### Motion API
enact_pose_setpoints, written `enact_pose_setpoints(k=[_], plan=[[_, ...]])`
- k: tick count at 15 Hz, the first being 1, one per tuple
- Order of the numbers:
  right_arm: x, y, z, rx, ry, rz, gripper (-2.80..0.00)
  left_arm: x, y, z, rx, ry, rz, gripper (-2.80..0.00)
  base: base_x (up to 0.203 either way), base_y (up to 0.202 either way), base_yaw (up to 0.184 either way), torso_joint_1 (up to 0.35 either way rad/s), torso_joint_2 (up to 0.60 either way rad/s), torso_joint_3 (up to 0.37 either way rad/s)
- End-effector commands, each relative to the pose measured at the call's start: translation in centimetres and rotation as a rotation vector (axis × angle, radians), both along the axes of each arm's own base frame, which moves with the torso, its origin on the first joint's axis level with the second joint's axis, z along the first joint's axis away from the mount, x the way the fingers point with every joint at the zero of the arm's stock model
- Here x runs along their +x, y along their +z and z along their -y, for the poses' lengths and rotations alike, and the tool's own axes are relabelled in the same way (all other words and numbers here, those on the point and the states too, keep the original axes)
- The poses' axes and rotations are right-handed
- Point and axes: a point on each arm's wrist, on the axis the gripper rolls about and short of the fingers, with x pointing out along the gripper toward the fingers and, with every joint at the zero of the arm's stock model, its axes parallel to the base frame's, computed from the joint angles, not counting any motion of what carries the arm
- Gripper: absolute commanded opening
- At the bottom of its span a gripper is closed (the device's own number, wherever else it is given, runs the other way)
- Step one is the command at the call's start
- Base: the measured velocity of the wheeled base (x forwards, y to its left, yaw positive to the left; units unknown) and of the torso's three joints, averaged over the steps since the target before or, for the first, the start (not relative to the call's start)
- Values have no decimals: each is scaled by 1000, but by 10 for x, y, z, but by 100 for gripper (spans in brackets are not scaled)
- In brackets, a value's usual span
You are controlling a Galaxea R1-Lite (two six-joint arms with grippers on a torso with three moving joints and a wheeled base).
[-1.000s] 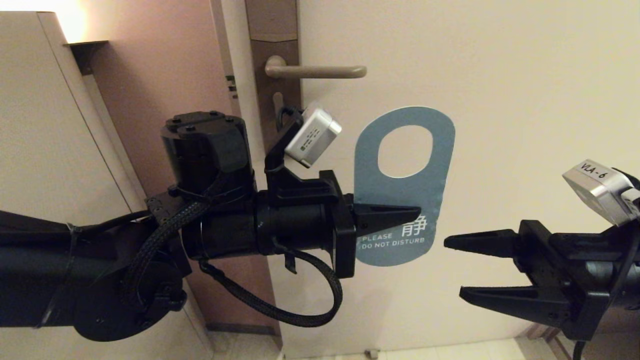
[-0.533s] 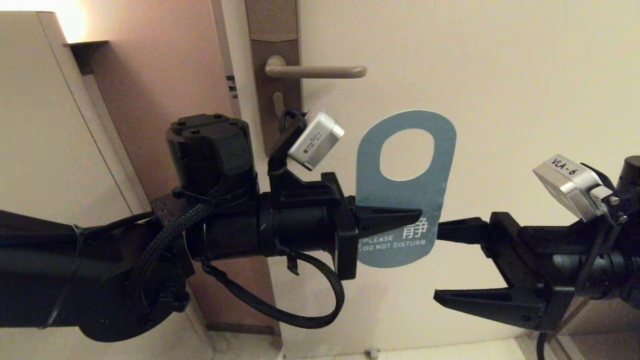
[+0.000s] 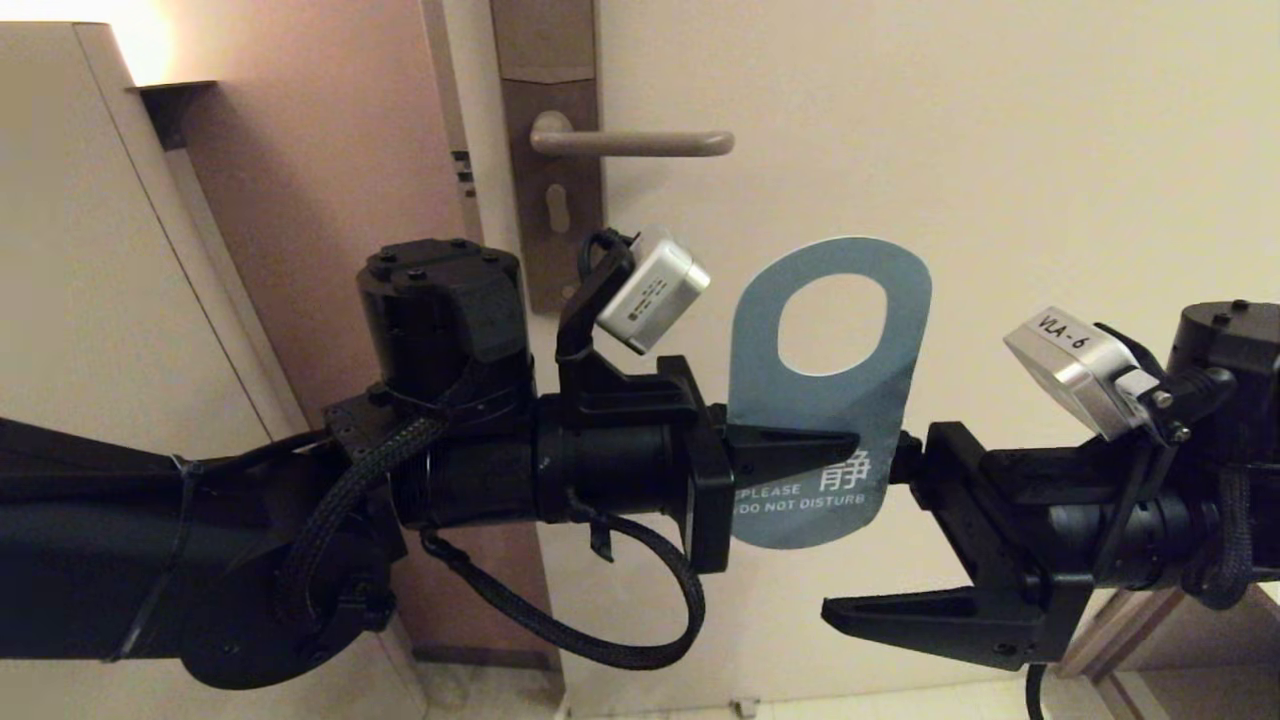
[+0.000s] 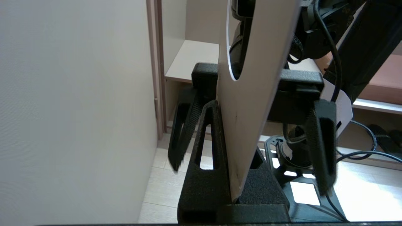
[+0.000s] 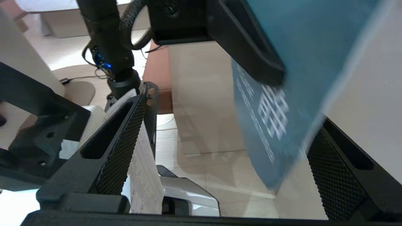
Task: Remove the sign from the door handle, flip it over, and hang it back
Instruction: Hand it to the other hand
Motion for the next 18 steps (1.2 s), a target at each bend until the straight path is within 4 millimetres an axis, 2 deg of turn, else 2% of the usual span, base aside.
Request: enact_pose_setpoints(k=[1,6,14,15,18], plan=[[0,1,-3,3,17,5,0,0,1,1,-4,-6,4,-280,0,0,0,0,0,0],[-2,0,-3,1,21,2,0,6,7,8,-25,-6,22,-280,0,0,0,0,0,0],[3,0,-4,6,12,11,0,2,7,12,-25,-18,23,-280,0,0,0,0,0,0],[3,-1,-4,5,10,10,-280,2,7,12,-25,-18,23,-280,0,0,0,0,0,0],[4,-1,-5,3,4,9,-280,3,6,12,-23,-18,21,-280,0,0,0,0,0,0]])
